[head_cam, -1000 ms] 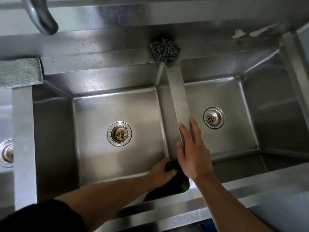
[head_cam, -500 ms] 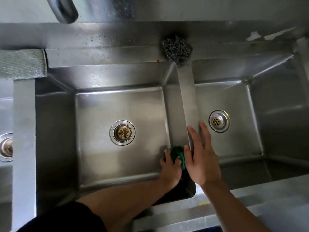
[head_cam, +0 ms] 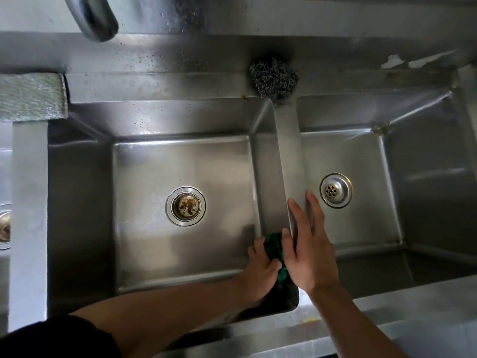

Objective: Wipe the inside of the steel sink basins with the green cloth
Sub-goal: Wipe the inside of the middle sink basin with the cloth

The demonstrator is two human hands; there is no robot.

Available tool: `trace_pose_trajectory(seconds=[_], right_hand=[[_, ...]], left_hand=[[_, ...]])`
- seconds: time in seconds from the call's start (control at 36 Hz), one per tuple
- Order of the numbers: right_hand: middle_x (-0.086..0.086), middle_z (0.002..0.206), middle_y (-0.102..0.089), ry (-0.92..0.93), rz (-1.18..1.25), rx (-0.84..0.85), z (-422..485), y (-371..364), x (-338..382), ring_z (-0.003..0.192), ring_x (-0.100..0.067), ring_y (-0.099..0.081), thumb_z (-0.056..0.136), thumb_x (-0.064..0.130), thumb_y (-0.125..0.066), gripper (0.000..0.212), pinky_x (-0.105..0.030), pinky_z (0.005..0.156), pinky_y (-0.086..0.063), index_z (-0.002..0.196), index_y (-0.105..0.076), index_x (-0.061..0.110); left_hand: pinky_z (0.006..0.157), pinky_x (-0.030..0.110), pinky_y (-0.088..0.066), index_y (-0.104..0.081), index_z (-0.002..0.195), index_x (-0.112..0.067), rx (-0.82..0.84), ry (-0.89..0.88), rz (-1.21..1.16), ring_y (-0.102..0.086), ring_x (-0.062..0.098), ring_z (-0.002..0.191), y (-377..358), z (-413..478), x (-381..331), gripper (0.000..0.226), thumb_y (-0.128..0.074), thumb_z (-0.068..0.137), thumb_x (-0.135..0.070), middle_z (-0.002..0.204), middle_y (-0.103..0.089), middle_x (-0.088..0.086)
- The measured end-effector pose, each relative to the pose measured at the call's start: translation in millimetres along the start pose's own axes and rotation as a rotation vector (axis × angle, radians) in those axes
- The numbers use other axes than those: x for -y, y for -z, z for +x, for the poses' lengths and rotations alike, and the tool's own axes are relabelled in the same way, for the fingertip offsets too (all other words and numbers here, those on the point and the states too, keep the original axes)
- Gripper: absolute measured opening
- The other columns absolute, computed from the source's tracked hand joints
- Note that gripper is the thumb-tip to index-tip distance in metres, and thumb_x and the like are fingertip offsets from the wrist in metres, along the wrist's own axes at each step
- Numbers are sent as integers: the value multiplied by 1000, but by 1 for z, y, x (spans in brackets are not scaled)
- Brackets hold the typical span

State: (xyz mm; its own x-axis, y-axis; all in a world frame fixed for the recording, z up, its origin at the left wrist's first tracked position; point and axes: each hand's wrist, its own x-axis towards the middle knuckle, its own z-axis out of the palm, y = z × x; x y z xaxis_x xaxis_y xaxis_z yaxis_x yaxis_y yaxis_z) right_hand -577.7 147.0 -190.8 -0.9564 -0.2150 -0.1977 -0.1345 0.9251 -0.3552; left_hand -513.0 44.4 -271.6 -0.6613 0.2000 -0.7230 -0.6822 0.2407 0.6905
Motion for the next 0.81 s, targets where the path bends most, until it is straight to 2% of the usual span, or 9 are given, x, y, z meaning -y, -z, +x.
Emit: trace_pose_trajectory(seconds=[0.14, 0.22, 0.28, 0.36, 0.42, 0.53, 0.58, 0.67, 0.81], right_hand=[[7, 165, 1, 14, 10, 1, 0, 1, 0, 119, -26, -60, 98, 32, -49, 56, -38, 70, -61, 150, -27, 31], [7, 165, -1, 22, 8, -15, 0, 0, 0, 118, -27, -61, 98, 32, -50, 55, -39, 69, -62, 149, -29, 30], [7, 165, -1, 22, 9, -18, 0, 0, 0, 117, -28, -62, 97, 31, -51, 55, -41, 68, -62, 148, -30, 30], [6, 164, -3, 32, 17, -21, 0, -1, 0, 117, -28, -62, 98, 31, -50, 55, -41, 68, -62, 148, -29, 30], [5, 164, -4, 33, 20, -22, 0, -1, -1, 115, -27, -63, 99, 32, -45, 52, -40, 67, -62, 148, -29, 29], [4, 165, -5, 42, 16, -24, 0, -1, 0, 121, -27, -60, 101, 35, -39, 49, -41, 70, -62, 149, -28, 29], [5, 165, -4, 39, 12, -26, 0, -1, 0, 123, -27, -58, 101, 34, -40, 50, -41, 72, -62, 149, -28, 29], [4, 165, -5, 38, 7, -33, 0, -1, 0, 123, -26, -59, 101, 32, -44, 50, -39, 71, -62, 149, -30, 27], [4, 165, -3, 46, 15, -21, 1, -1, 0, 120, -24, -61, 101, 35, -39, 51, -35, 69, -62, 150, -28, 27]], left_hand=[[110, 23, -35, -20, 157, -11, -65, -119, -8, -41, 18, 130, 9, 2, -6, 69, -47, 95, -27, 145, -29, 6], [113, 27, -38, -23, 155, -10, -174, -85, -70, -43, 24, 132, 18, 26, -21, 56, -47, 104, -12, 148, -33, 15], [103, 22, -42, -23, 153, -10, -218, -108, -111, -47, 24, 126, 24, 36, -28, 52, -45, 106, -6, 147, -36, 19], [96, 4, -38, -24, 155, -8, -282, -246, -84, -49, 0, 118, 30, 31, -32, 52, -45, 107, -6, 148, -35, 13], [99, 1, -36, -27, 151, -14, -291, -354, -111, -46, -12, 119, 32, 26, -33, 49, -46, 107, -8, 146, -36, 9], [107, 9, -40, -24, 148, -21, -262, -435, -118, -43, 11, 131, 47, 37, -43, 47, -46, 107, -16, 145, -33, 8], [102, 0, -34, -22, 156, -11, -282, -350, -105, -36, 15, 134, 55, 55, -50, 52, -45, 109, -14, 147, -29, 9], [102, 11, -29, -24, 156, -12, -317, -221, -162, -39, 25, 137, 57, 71, -59, 50, -42, 110, -12, 147, -32, 15], [99, -3, -32, -24, 148, -21, -293, -372, -189, -39, -8, 124, 44, 45, -52, 46, -43, 109, -5, 140, -29, 2]])
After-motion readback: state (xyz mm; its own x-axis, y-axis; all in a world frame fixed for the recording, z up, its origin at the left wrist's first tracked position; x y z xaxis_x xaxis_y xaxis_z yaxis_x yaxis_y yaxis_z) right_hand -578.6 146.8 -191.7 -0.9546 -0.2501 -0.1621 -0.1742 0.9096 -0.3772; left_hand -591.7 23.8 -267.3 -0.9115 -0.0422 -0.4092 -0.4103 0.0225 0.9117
